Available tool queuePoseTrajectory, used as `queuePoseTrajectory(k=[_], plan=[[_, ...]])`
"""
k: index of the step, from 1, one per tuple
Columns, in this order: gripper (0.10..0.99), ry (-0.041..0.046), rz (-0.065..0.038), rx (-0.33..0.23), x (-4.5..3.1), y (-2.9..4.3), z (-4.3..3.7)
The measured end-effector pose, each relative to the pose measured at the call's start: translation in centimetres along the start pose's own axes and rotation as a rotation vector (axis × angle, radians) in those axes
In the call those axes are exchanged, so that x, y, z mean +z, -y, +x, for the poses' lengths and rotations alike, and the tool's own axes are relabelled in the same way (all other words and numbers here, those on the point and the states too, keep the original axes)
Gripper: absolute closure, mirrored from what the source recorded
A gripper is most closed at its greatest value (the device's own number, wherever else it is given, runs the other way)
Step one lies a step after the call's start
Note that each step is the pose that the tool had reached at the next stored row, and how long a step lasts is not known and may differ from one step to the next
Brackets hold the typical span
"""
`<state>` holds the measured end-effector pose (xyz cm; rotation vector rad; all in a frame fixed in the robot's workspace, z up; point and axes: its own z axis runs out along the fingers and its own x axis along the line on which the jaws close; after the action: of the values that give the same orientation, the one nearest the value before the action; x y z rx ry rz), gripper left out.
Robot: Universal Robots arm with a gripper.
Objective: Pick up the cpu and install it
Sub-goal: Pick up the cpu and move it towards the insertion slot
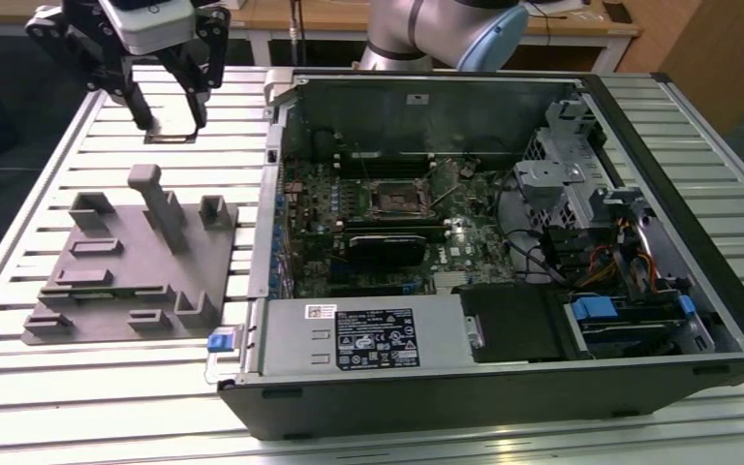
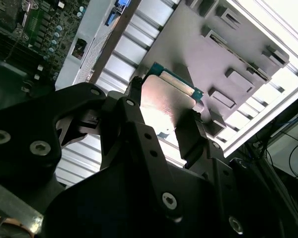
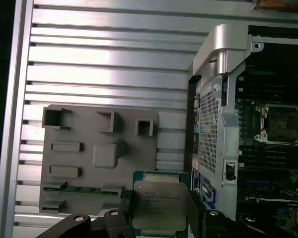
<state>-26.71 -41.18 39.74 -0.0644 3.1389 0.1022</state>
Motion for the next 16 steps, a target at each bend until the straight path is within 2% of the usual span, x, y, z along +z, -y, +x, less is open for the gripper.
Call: queuePoseTrajectory(k=[10, 16], plan=[[0.561, 0.0000, 0.000, 0.000, 0.00, 0.01, -0.43], [0.561, 0.0000, 0.000, 0.000, 0.01, 0.05, -1.28]])
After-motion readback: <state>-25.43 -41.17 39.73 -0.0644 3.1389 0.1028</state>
